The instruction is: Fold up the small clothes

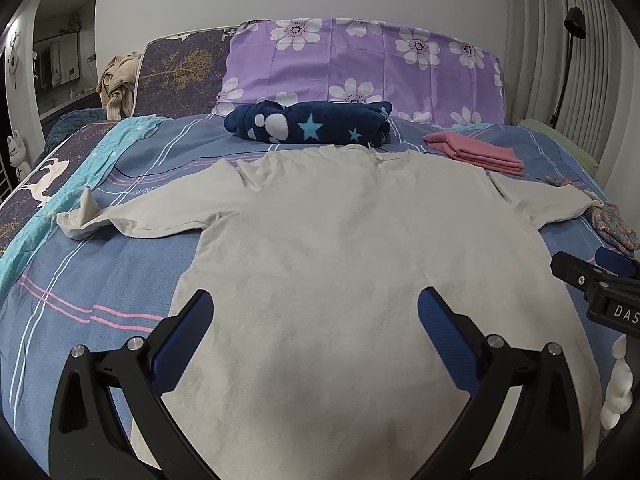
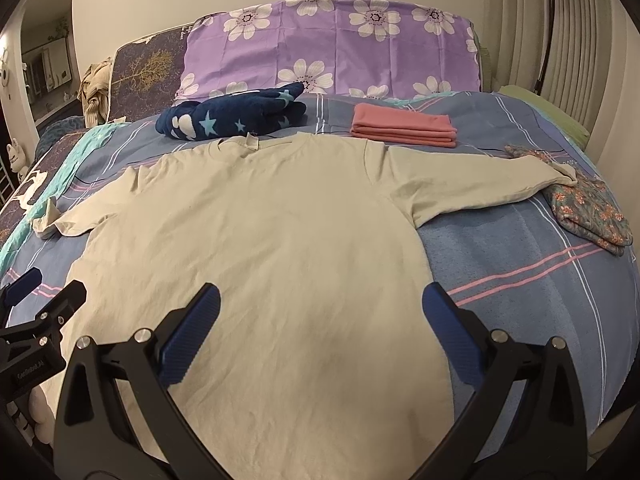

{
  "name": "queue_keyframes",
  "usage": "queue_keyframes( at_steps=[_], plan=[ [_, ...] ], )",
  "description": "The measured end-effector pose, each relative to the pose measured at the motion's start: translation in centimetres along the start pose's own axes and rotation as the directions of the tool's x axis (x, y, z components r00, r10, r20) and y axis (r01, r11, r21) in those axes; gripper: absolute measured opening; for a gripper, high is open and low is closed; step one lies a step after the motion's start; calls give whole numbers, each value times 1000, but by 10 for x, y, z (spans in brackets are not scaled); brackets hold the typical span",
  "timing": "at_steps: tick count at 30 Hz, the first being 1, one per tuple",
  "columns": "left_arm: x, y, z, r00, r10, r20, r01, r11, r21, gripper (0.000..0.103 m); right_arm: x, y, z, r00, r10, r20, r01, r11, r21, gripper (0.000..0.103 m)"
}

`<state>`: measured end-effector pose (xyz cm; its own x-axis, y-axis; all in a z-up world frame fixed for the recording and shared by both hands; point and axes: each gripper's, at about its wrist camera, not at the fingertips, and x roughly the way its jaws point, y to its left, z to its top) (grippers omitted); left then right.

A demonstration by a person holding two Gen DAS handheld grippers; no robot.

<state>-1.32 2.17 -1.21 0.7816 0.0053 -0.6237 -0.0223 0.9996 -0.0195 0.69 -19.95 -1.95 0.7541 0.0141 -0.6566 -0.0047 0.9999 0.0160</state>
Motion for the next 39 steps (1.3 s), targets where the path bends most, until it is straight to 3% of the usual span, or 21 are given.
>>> queue_keyframes(
  at_steps=[25, 34, 36, 39],
  plan=[
    [11, -4, -4, 1000, -15, -19, 15, 1000, 10, 102, 12, -2, -5, 1000, -5, -27, 5, 1000, 9, 101],
    [15, 19, 0, 998, -61, 5, 62, 997, -49, 102, 15, -2, -4, 999, -14, -31, 14, 1000, 7, 101],
    [18, 35, 4, 996, -84, 13, 85, 992, -91, 97, 16, -2, -3, 999, -17, -31, 17, 1000, 3, 101],
    [29, 76, 12, 994, -109, -5, 106, 976, -192, 80, 17, -3, -2, 999, -20, -29, 20, 1000, 1, 101]
  ],
)
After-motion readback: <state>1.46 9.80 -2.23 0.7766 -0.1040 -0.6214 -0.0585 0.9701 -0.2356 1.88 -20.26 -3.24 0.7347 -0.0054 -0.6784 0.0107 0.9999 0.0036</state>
